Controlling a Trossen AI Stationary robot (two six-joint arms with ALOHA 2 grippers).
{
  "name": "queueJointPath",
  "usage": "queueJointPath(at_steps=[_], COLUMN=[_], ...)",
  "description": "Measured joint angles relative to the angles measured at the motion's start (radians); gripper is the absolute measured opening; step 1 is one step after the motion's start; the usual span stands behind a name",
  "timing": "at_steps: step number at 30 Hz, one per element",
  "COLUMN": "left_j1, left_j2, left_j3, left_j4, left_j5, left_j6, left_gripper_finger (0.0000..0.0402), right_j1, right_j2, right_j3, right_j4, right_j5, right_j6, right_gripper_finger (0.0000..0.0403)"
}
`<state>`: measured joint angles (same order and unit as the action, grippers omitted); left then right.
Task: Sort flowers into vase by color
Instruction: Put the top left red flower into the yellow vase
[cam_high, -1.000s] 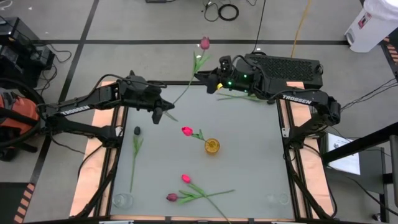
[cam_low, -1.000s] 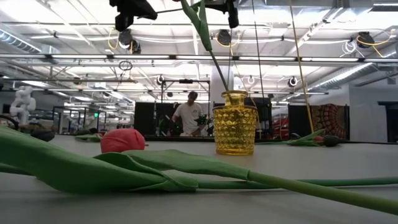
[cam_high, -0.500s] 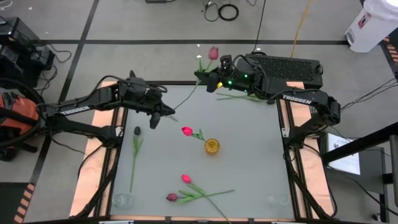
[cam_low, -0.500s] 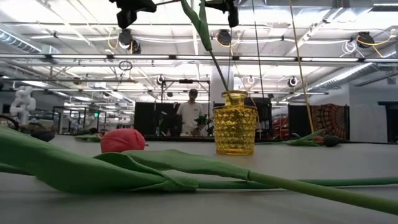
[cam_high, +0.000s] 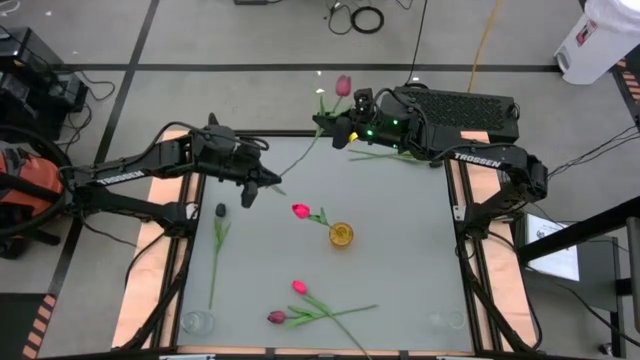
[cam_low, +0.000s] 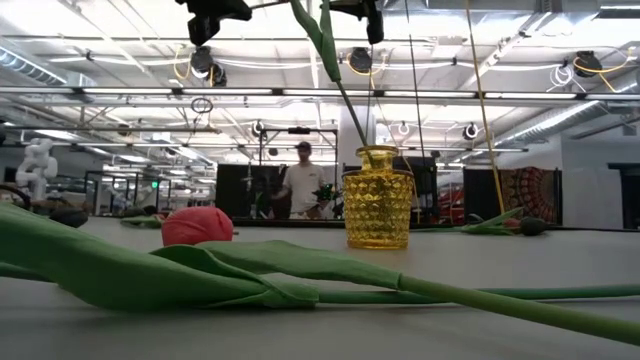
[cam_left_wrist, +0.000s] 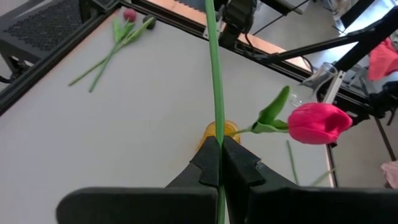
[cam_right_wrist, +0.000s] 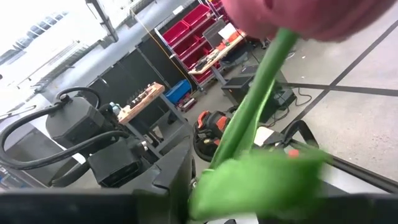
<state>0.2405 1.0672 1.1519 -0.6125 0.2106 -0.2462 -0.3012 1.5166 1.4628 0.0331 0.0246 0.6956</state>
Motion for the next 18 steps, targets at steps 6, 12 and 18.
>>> queueJointPath(at_steps=[6,12,18], left_j1=[0.000,0.000,0.000], left_j2=[0.000,0.000,0.000], left_j3=[0.000,0.000,0.000], left_j4=[0.000,-0.003,-0.005], left_j5=[-0.006,-0.011,-0.028], left_j6=[-0.001,-0.007,-0.010], left_gripper_finger=[0.0003,0.0003,0.0012], right_j1=[0.001,0.002,0.002], right_j2=[0.000,0.000,-0.001], right_j3=[0.000,0.000,0.000], right_j4=[0.000,0.000,-0.006], right_j5=[-0.006,-0.031,-0.032], right_j6=[-0.017,-0.046,-0.053], right_gripper_finger=[0.0057,0.0007,0.0002])
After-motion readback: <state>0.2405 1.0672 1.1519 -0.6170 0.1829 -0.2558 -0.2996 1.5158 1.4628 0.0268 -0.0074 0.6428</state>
